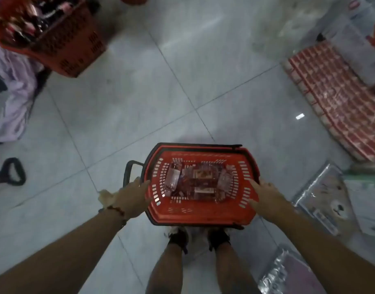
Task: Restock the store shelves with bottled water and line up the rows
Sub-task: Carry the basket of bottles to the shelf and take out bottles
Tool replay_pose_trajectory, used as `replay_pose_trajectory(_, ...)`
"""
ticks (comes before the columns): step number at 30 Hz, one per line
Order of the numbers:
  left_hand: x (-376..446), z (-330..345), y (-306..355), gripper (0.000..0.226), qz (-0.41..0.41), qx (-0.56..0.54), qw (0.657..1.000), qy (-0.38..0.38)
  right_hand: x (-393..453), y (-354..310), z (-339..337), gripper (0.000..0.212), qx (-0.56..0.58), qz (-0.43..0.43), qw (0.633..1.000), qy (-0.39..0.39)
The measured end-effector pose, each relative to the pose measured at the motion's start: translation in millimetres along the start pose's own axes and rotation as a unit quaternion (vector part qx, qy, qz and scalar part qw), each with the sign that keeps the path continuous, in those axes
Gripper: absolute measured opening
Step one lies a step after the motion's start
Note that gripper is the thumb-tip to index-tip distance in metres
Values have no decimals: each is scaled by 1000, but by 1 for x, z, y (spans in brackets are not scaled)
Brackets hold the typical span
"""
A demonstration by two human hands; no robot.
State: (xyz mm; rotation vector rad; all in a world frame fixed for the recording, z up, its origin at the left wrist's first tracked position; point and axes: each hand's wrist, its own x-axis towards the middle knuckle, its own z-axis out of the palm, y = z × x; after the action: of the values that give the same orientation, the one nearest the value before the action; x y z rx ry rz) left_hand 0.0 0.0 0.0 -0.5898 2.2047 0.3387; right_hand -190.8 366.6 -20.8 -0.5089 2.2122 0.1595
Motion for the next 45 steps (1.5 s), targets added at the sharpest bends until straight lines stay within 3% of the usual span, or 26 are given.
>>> replay_pose_trajectory(3, 41, 36, 0, 58, -11, -66, 998, 7, 37, 2, 23, 79, 75, 44, 996, 26)
replay_pose_trajectory(6, 75, 67, 5, 61, -40, -206, 977, 40, 89, 29, 71, 86, 165, 92, 982, 26)
replay_pose_trajectory(9, 108, 93, 3, 63, -135, -239, 949, 154, 123, 61, 109, 93, 361, 171, 915, 54)
replay_pose_trajectory(11, 127, 109, -9, 61, -161, -332, 919, 142, 124, 52, 104, 75, 464, 226, 856, 40)
replay_pose_trajectory(14, 144, 121, -24, 63, -204, -472, 854, 77, 129, 50, 103, 45, 527, 257, 810, 31)
replay_pose_trajectory(18, 144, 108, -22, 36, -210, -510, 831, 74, 135, 57, 77, 47, 544, 251, 800, 31)
replay_pose_trajectory(24, 70, 12, -13, 21, -169, -551, 813, 88, 77, 56, -30, 37, 506, 217, 834, 42)
replay_pose_trajectory(29, -42, -101, 1, 31, -147, -556, 812, 103, -46, 50, -143, 39, 552, 212, 804, 66)
replay_pose_trajectory(35, -152, -214, 23, 33, -97, -567, 799, 176, -163, 47, -248, 47, 682, 167, 701, 127)
replay_pose_trajectory(40, -195, -279, 50, 28, -70, -579, 776, 241, -154, 92, -277, 71, 777, 121, 597, 159)
replay_pose_trajectory(45, -225, -318, 93, 14, -44, -576, 759, 299, -177, 106, -330, 50, 818, 76, 544, 173)
